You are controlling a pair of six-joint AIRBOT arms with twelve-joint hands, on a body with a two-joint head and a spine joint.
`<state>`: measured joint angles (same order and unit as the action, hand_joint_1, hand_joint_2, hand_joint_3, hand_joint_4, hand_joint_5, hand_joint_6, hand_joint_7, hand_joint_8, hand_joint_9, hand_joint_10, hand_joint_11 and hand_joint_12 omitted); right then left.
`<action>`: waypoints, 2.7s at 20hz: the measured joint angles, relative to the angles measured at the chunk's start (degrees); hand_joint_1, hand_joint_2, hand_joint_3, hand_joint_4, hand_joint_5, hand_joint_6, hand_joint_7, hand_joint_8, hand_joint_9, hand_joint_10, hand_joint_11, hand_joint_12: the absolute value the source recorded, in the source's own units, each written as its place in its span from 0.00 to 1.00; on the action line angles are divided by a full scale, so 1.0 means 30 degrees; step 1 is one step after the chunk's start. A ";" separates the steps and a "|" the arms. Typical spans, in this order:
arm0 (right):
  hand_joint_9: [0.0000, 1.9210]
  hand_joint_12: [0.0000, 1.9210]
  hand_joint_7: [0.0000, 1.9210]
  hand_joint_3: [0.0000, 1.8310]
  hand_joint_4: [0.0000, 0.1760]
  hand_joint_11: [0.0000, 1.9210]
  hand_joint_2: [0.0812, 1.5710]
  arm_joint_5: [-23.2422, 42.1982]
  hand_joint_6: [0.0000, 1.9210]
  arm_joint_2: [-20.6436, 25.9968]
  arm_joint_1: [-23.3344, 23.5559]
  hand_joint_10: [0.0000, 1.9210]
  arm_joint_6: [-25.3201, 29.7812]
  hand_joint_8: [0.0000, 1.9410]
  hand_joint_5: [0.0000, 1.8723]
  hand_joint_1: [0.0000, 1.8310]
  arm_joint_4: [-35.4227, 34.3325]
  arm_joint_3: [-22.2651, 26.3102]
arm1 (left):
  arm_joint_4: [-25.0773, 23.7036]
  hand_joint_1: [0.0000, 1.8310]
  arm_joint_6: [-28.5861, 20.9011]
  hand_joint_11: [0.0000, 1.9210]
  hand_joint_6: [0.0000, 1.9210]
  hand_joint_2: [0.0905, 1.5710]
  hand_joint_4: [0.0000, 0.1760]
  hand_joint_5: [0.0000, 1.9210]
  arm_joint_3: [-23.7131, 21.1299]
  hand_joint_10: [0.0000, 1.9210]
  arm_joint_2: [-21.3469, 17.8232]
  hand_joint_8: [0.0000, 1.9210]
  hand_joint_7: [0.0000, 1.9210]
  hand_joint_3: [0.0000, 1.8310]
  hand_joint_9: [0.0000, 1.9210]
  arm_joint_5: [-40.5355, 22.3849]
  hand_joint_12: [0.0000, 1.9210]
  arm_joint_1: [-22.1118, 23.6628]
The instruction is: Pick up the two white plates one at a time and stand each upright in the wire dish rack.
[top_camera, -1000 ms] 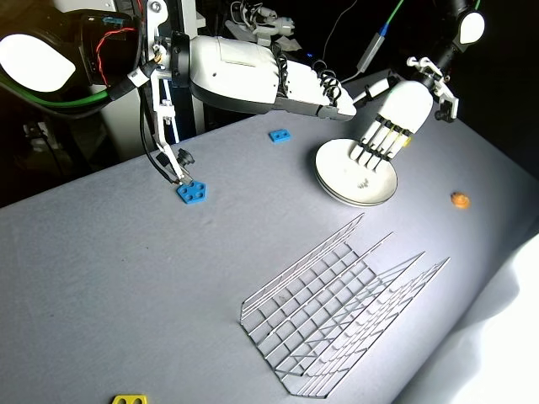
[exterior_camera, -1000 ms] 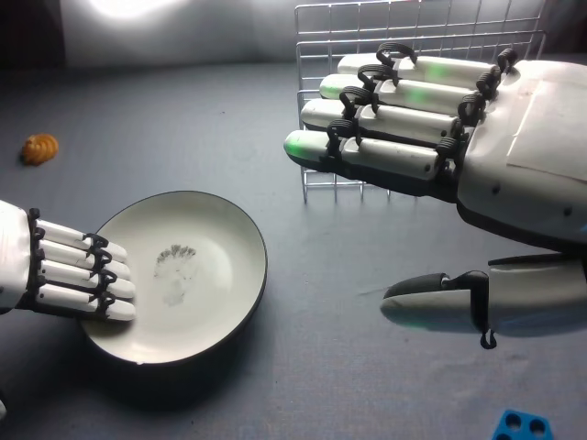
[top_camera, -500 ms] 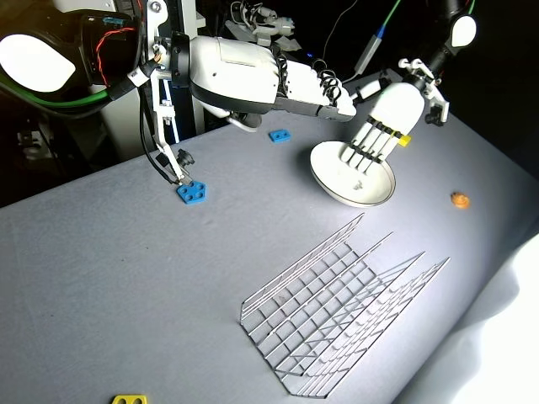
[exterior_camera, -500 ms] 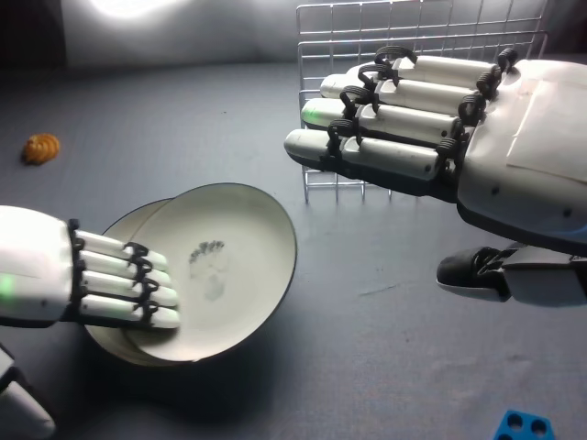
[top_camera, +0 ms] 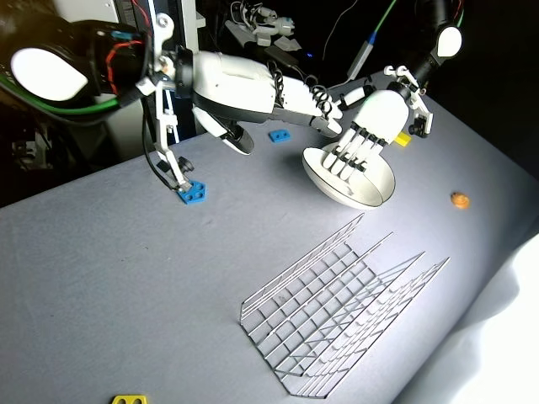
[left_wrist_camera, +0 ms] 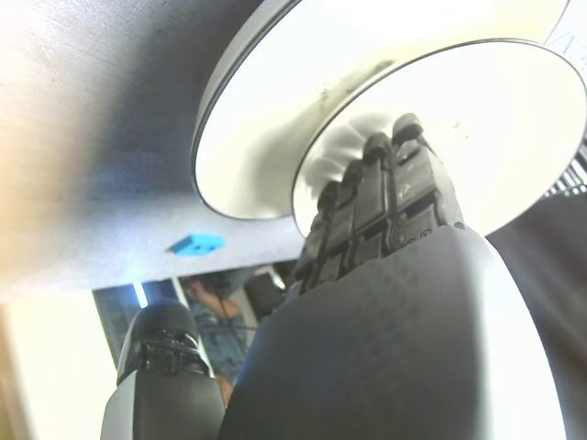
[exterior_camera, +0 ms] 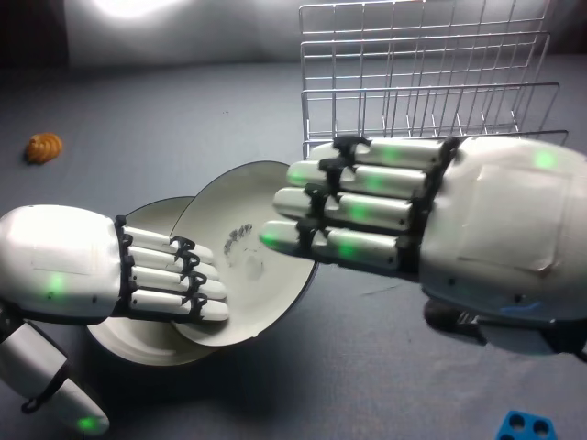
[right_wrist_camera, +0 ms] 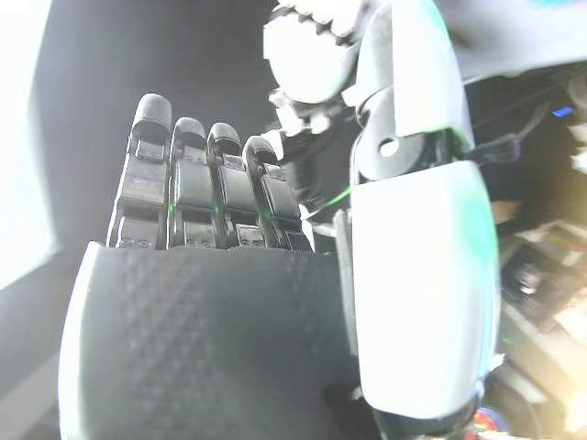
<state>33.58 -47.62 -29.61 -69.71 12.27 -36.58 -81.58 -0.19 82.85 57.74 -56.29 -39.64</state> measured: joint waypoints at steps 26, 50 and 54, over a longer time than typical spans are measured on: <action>0.07 0.33 0.08 0.00 0.00 0.00 0.64 -0.0146 0.01 -0.9194 -0.0539 0.01 -0.4889 0.01 0.10 0.64 -0.2936 -0.7810 | 0.0423 0.00 -0.0051 0.00 0.00 0.64 0.00 0.02 0.0729 0.00 0.0444 0.00 0.02 0.00 0.00 -0.0248 0.00 0.0051; 0.53 0.51 0.54 0.00 0.00 0.44 0.67 0.1078 0.52 -1.0389 0.0109 0.53 -0.4983 0.41 0.51 0.75 -0.2958 -0.9260 | 0.0277 0.00 -0.0816 0.00 0.00 0.64 0.00 0.03 0.0576 0.00 0.0146 0.00 0.03 0.00 0.02 -0.0182 0.00 0.0976; 0.53 0.49 0.56 0.00 0.00 0.45 0.67 0.1158 0.48 -1.0120 0.0007 0.53 -0.4962 0.38 0.54 0.76 -0.3031 -0.8976 | 0.0641 0.00 -0.2317 0.00 0.01 0.64 0.00 0.03 0.0226 0.00 -0.0976 0.01 0.03 0.00 0.02 -0.0277 0.00 0.2084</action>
<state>37.06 -77.97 -29.58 -84.60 3.18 -63.51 -79.66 -7.14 83.53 54.81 -57.12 -33.39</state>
